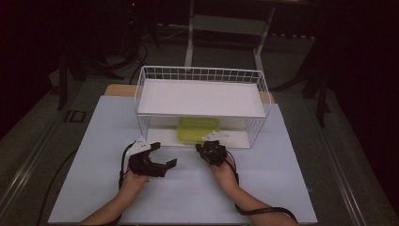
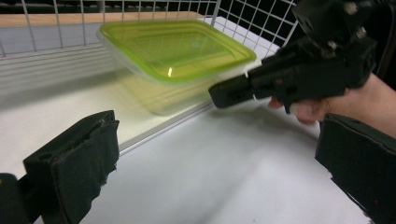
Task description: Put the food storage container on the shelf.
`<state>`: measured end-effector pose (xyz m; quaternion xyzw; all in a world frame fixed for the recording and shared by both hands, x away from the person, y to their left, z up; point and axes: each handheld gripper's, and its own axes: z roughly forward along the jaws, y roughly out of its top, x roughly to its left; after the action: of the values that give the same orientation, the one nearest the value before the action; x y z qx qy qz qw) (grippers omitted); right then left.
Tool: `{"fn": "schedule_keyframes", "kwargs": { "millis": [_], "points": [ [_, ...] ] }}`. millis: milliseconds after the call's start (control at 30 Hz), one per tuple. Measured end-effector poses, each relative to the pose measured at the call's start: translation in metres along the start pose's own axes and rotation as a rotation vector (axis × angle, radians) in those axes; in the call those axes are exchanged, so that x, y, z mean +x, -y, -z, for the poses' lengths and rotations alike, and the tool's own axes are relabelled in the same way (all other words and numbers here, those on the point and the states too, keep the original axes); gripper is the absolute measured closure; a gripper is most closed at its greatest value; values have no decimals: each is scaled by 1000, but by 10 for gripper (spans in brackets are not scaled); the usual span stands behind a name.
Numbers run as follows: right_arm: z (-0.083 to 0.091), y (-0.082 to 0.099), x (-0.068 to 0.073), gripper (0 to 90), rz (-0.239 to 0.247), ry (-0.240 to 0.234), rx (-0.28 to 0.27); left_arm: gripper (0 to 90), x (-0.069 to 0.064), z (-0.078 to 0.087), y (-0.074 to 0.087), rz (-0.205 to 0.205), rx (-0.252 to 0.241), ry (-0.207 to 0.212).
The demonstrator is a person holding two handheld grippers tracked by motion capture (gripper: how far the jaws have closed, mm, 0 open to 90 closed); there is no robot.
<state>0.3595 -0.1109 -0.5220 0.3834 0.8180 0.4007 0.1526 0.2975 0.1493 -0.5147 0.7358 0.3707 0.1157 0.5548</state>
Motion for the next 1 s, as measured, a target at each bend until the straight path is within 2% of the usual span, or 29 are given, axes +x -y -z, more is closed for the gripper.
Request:
{"fn": "schedule_keyframes", "kwargs": {
  "millis": [200,233,533,633,867,933,1000],
  "points": [
    [-7,-9,-7,896,12,13,-18,2,1,-1,1,3,1,4],
    [-11,-12,-12,896,-13,16,-21,2,1,-1,1,4,-3,8],
    [-20,-19,-27,894,-25,69,-41,2,1,-2,2,6,4,8],
    [-20,-20,-31,896,-55,76,-35,2,1,-2,1,4,0,4],
    [-20,-19,-28,865,-41,68,-48,2,1,-2,1,4,4,10],
    [-18,-19,-25,861,-9,72,-48,2,1,-2,1,6,0,17],
    [-16,-17,-22,847,-2,65,-52,2,1,-2,1,2,-5,20]
  ]
}}
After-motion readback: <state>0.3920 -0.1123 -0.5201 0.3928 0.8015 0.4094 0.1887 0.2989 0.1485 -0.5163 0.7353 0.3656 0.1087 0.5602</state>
